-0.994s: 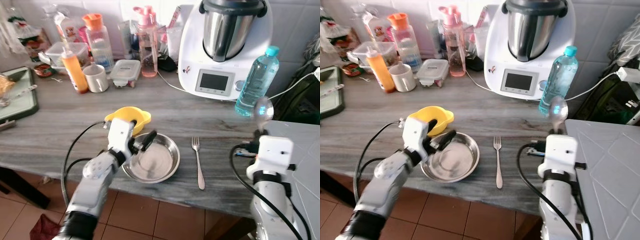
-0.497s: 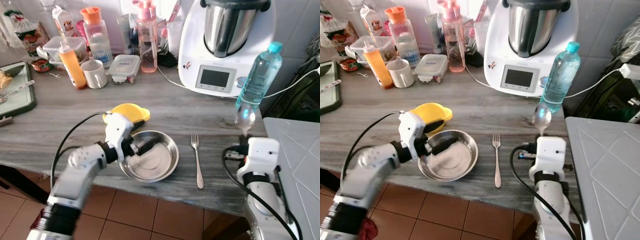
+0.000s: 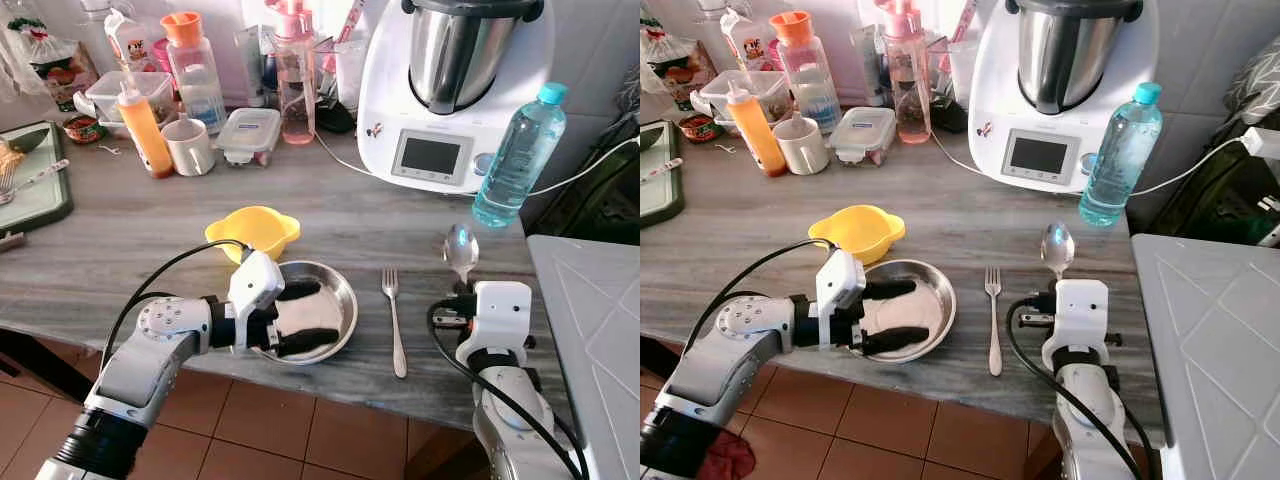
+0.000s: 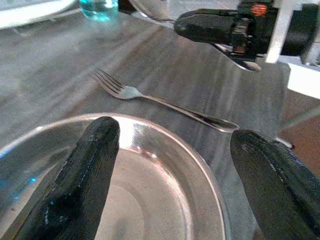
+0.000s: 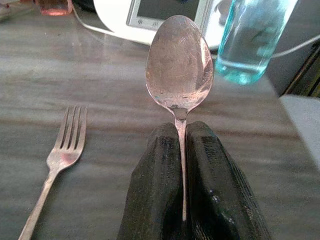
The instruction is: Setting the table
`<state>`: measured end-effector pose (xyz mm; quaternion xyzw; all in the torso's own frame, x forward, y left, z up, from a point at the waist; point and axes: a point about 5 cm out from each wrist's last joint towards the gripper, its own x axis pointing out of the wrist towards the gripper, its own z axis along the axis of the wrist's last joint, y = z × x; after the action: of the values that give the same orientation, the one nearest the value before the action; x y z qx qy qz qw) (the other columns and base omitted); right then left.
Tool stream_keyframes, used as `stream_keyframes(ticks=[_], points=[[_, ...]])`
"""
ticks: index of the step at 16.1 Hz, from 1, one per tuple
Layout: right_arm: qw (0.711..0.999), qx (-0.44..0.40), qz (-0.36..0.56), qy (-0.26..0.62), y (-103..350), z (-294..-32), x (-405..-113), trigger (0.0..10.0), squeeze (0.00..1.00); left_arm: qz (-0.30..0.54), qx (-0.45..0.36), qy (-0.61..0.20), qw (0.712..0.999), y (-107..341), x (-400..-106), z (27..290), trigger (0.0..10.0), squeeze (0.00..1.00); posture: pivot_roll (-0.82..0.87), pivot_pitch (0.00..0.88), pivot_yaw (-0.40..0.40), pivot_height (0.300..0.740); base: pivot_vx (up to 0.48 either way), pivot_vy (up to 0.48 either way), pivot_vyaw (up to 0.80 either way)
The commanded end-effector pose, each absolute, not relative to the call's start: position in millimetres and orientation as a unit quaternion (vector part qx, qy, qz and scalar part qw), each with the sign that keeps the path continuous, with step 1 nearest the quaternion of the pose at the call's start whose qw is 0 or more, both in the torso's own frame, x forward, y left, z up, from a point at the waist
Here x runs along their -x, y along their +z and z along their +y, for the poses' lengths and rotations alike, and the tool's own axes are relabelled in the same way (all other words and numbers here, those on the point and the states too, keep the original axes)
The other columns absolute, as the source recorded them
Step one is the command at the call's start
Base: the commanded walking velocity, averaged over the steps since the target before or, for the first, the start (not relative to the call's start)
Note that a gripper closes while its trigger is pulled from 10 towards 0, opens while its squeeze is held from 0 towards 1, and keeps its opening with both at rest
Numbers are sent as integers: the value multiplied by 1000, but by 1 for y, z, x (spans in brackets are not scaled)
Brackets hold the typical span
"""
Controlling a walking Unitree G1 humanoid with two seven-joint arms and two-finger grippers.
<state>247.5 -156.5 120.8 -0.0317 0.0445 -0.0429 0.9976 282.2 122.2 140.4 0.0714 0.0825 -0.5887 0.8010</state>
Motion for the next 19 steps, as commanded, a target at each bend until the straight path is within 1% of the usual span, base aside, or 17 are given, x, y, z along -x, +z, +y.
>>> stream_keyframes(ticks=[1,4,6,14,19], points=[[998,8,53,-43,121,-156,-248,10000,0,76,-87,-605,788,148,-281,120,10000,0,56,94,18,740,0,0,0],[997,-8,69,-37,116,-155,-249,10000,0,72,-100,-603,789,150,-286,121,10000,0,57,92,18,740,0,0,0],[996,-36,82,-27,113,-150,-249,10000,0,74,-103,-604,786,149,-286,120,10000,0,55,88,20,740,0,0,0],[990,-45,130,23,99,-138,-245,10000,0,81,-103,-616,777,144,-280,117,10000,0,55,83,15,740,0,0,0],[988,-44,143,29,91,-136,-245,10000,0,82,-103,-619,774,143,-279,116,10000,0,55,85,16,740,0,0,0]])
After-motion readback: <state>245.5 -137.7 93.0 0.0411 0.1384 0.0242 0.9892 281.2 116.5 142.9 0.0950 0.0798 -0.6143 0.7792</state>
